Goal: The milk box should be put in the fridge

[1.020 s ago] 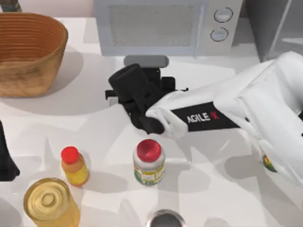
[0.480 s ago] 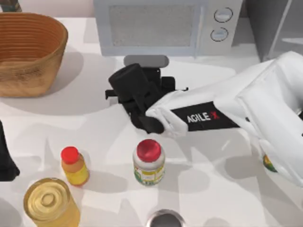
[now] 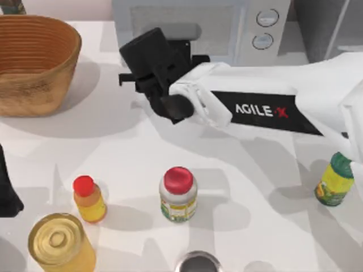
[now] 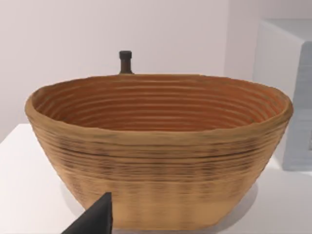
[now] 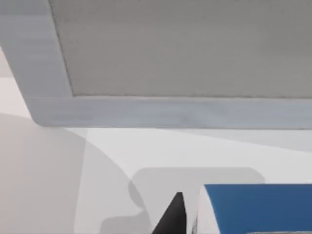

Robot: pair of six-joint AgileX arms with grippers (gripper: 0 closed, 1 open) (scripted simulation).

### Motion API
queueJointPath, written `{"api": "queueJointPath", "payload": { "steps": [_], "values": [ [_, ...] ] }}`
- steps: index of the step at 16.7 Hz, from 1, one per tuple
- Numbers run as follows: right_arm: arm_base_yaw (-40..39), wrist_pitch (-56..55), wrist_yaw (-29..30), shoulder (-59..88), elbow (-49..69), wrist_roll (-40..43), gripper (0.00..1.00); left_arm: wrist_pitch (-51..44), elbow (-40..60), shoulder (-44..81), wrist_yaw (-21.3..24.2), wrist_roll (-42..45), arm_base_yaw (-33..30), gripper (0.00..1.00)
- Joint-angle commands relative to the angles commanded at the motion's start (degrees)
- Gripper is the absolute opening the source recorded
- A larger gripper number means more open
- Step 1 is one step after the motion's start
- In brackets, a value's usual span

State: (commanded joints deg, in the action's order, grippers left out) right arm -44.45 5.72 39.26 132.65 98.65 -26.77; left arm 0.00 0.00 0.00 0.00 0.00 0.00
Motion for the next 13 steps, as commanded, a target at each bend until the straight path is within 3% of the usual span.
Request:
{"api": "queueJointPath", "payload": {
  "steps": [4,13],
  "values": [
    [0.08,8.13,-0.16,-4.79,4.24,0.1,0.0,0.0,0.0,0.0,0.0,0.0,0.0,1.0],
    [0.98,7.93,-1.38,-7.75,2.45,0.91,0.0,0.0,0.0,0.0,0.0,0.0,0.0,1.0]
  ]
}}
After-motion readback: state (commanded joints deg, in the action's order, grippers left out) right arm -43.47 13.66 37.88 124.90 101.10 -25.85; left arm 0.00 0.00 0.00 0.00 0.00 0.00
